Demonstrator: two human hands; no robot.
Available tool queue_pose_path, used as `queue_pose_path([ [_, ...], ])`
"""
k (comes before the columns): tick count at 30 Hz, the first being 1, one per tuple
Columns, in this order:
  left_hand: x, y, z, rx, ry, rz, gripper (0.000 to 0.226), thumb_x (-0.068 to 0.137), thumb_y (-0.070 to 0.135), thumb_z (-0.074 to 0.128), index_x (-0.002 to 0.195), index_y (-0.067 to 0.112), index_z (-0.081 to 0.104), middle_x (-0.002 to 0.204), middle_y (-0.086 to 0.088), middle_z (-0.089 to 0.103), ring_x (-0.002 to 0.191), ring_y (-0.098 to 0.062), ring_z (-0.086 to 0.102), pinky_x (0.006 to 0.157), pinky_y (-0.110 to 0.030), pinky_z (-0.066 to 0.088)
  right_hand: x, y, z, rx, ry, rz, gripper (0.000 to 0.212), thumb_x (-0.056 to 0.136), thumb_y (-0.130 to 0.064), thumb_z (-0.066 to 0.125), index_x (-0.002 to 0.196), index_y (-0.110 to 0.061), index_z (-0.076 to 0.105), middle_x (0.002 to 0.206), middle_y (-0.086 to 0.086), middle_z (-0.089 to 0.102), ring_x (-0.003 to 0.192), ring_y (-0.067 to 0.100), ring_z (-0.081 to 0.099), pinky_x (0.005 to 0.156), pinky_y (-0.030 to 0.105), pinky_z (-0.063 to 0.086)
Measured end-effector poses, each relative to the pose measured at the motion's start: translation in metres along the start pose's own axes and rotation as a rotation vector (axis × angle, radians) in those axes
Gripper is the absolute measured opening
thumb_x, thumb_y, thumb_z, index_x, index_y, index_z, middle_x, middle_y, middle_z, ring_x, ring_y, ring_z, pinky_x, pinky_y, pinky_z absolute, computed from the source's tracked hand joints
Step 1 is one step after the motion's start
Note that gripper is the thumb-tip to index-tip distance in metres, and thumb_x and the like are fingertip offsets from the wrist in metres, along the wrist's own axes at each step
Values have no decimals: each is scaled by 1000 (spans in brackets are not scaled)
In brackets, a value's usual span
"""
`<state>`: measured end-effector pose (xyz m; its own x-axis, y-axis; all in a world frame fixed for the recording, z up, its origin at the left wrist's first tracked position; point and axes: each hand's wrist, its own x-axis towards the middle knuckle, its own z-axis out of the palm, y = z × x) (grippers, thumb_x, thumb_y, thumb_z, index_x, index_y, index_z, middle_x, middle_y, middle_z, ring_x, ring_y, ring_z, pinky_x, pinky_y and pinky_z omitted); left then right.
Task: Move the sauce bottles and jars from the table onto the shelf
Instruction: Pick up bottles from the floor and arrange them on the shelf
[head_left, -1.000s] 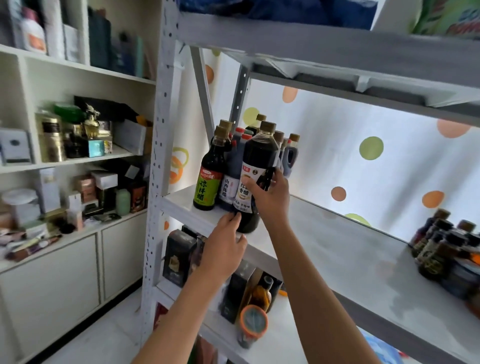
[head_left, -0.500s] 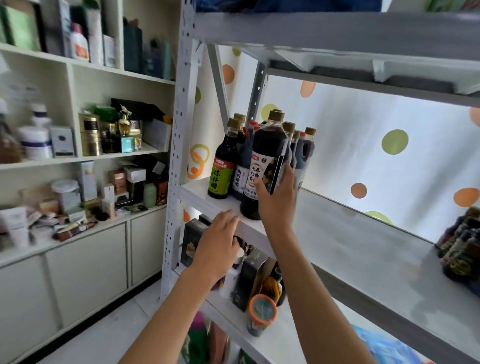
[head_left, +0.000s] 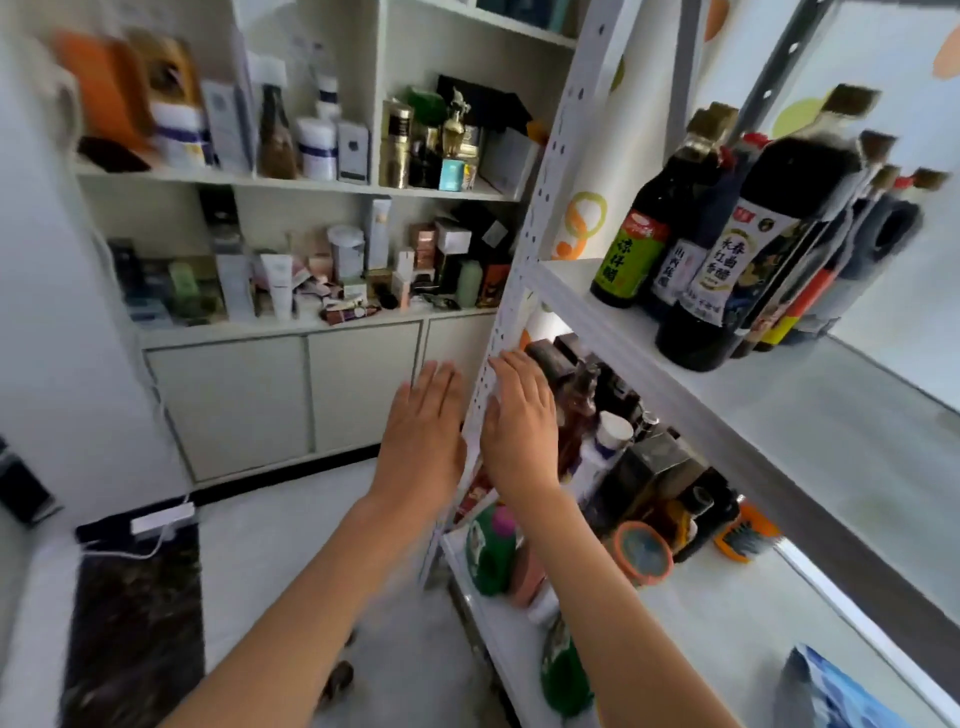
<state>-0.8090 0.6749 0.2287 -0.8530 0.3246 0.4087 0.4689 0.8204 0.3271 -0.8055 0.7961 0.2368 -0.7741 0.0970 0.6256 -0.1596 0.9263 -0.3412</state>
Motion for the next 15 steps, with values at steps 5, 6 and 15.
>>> queue_pose_path([
  [5,-46,-67,9,8,-33,-165,69,91,7,51,152,4,18,160,-12,16,149,-27,8,121,-41,7,-34,-27,63,143,-192,-21,40,89,4,58,129,-1,57,135,14,56,131,33,48,112,45,38],
  [6,-56,-79,11,8,-50,-204,69,91,7,51,152,4,19,160,-12,17,149,-27,9,121,-41,7,-45,-32,76,163,-235,-20,39,90,2,57,129,-1,57,135,14,56,131,33,47,113,44,38],
  [15,-138,-177,48,5,-223,-522,68,91,4,46,152,5,16,161,-11,15,150,-25,5,122,-40,11,-125,-66,171,254,-627,8,39,93,-2,56,132,-4,57,140,12,54,136,29,44,115,36,30],
])
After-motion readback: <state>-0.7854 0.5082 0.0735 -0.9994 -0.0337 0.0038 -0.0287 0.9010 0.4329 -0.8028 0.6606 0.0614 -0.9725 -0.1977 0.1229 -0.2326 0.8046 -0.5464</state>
